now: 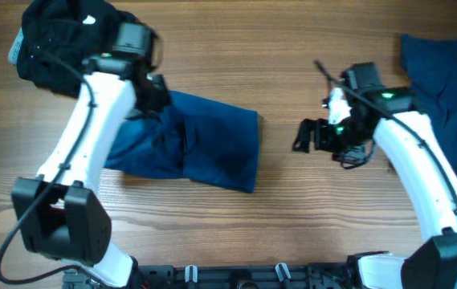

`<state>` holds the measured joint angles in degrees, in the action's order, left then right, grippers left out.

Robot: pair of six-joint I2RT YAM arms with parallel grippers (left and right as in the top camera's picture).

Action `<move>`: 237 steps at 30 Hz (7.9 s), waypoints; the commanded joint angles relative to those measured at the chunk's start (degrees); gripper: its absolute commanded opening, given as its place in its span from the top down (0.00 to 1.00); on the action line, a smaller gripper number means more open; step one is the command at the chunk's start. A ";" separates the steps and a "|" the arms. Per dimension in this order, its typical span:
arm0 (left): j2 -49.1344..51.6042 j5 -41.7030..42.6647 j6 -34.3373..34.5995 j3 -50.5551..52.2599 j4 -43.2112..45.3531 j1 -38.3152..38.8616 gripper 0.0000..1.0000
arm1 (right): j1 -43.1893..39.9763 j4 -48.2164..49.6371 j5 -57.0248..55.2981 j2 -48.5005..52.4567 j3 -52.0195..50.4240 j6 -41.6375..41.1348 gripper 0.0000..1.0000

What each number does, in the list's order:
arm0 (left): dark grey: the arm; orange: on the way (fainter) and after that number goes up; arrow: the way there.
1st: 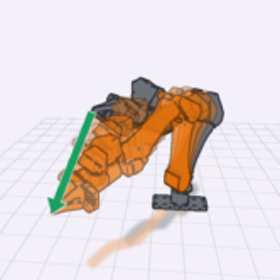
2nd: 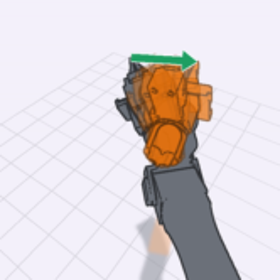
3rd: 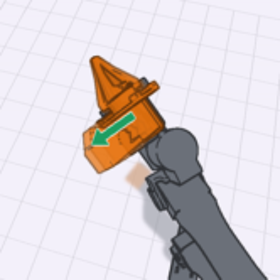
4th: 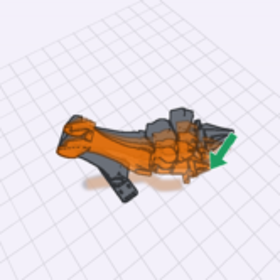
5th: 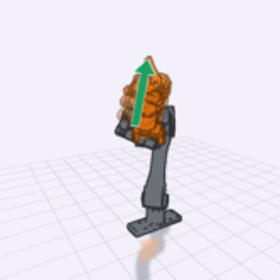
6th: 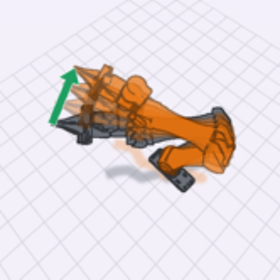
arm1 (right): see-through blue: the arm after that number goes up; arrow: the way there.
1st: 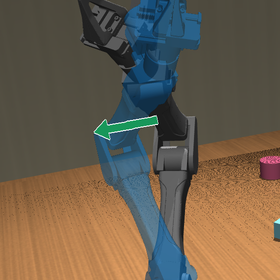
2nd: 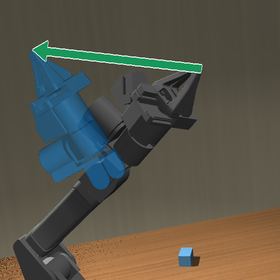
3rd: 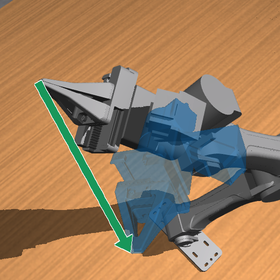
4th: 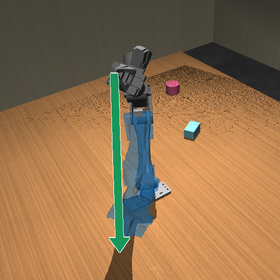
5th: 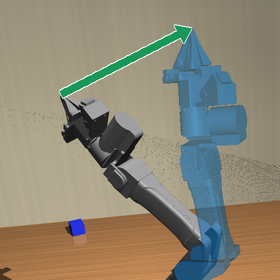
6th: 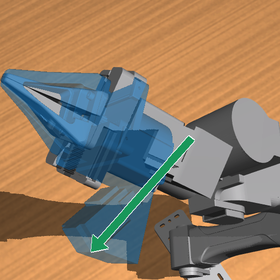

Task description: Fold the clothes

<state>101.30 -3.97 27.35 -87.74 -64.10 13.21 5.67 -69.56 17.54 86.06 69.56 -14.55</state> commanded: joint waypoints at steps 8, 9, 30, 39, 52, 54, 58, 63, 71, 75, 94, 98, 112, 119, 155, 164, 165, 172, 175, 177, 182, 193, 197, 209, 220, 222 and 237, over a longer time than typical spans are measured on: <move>-1.99 -2.84 21.14 -0.79 0.90 17.29 0.96 | -6.14 -3.48 3.26 -3.04 -0.20 7.10 0.00; -1.99 -2.80 21.59 -0.79 1.66 18.58 0.96 | -6.14 -3.58 3.26 -3.04 -0.20 7.08 0.00; -1.60 1.99 28.87 -2.05 12.90 24.46 0.96 | -6.12 -4.02 4.39 -3.04 -0.26 8.39 0.00; 1.64 4.61 29.88 -2.05 15.06 25.20 0.62 | -6.12 -4.79 4.37 -3.04 -0.26 8.57 0.00; -1.40 5.79 22.25 -2.80 14.08 27.21 0.03 | -5.84 -4.50 8.70 -3.04 -0.26 10.64 0.00; -3.63 4.37 22.29 -2.93 11.02 25.77 0.01 | -5.81 -4.59 11.08 -3.04 -0.28 11.63 0.00; -7.78 -0.72 22.27 -2.93 1.62 20.09 0.00 | -4.85 -4.15 15.54 -3.04 -0.28 12.15 0.00; -8.09 -0.50 17.81 -2.91 -3.56 11.26 0.00 | 0.28 -1.49 26.03 -3.04 -0.33 13.20 0.01; -7.96 13.53 6.36 -2.91 -10.45 2.91 0.16 | 13.29 7.54 24.04 -3.04 -0.70 -1.42 0.02; -7.98 13.31 6.05 -2.91 -14.01 3.10 0.10 | 16.81 10.56 24.70 -3.04 -0.70 -9.01 0.03; -7.98 7.54 15.15 -2.91 -15.98 -15.21 0.00 | 46.14 43.93 6.97 -3.02 -16.50 -57.61 0.00; -7.98 7.52 15.08 -2.91 -18.14 -17.11 0.00 | 46.18 53.40 6.86 -1.81 -19.41 -57.61 0.01; -7.98 5.53 14.88 -2.91 -18.69 -17.14 0.00 | 47.89 43.78 -1.53 4.72 -19.43 -71.54 0.03; -7.98 4.90 14.91 -2.91 -18.49 -17.14 0.00 | 47.89 43.58 -1.68 9.79 -19.43 -71.23 0.15; -7.98 3.82 14.88 -2.91 -18.60 -17.14 0.00 | 46.60 41.00 -7.74 15.02 -19.30 -68.72 0.96; -7.98 3.82 14.88 -2.91 -18.14 -17.14 0.00 | 46.38 29.59 -17.97 4.26 -19.10 -65.94 0.96; -7.98 3.82 14.88 -2.91 -18.03 -17.14 0.00 | 46.36 28.92 -18.51 3.61 -19.10 -65.70 0.96; -7.96 3.82 14.88 -2.91 -17.99 -17.14 0.00 | 45.79 23.82 -21.86 0.92 -18.67 -63.39 0.96; -7.98 3.85 14.88 -2.91 -17.97 -17.14 0.00 | 45.46 22.29 -21.86 0.92 -18.67 -63.39 0.96; -7.98 3.85 14.88 -2.91 -17.84 -17.14 0.00 | 45.46 21.33 -21.84 0.94 -18.67 -63.41 0.96; -7.98 3.85 14.88 -2.91 -17.86 -17.14 0.00 | 45.46 21.22 -21.84 0.94 -18.67 -61.83 0.95; -7.98 3.87 14.67 -2.91 -18.32 -17.14 0.00 | 45.44 17.35 -22.21 0.92 -18.53 -60.61 0.86; -7.98 4.42 10.14 -2.91 -18.05 -17.14 0.00 | 44.96 13.70 -23.71 0.83 -16.76 -60.37 0.55; -8.17 19.37 -13.14 -2.91 -13.79 -9.70 0.00 | 34.58 5.66 -18.88 -8.15 -1.92 -43.50 0.00; -6.67 23.21 -13.68 0.55 -5.97 -2.34 0.02 | 13.27 11.82 6.08 -19.98 -1.25 -19.85 0.21; -5.33 26.10 -13.68 2.62 -3.85 -0.61 0.11 | 13.09 11.69 6.08 -19.26 -1.49 -19.93 0.44; 2.43 28.02 -10.38 6.14 7.10 11.10 0.96 | 13.09 12.13 6.49 -16.76 -1.53 -19.78 0.85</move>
<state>100.01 22.92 14.76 -81.84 -57.12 24.45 18.92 -57.74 22.94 69.01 67.77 -35.66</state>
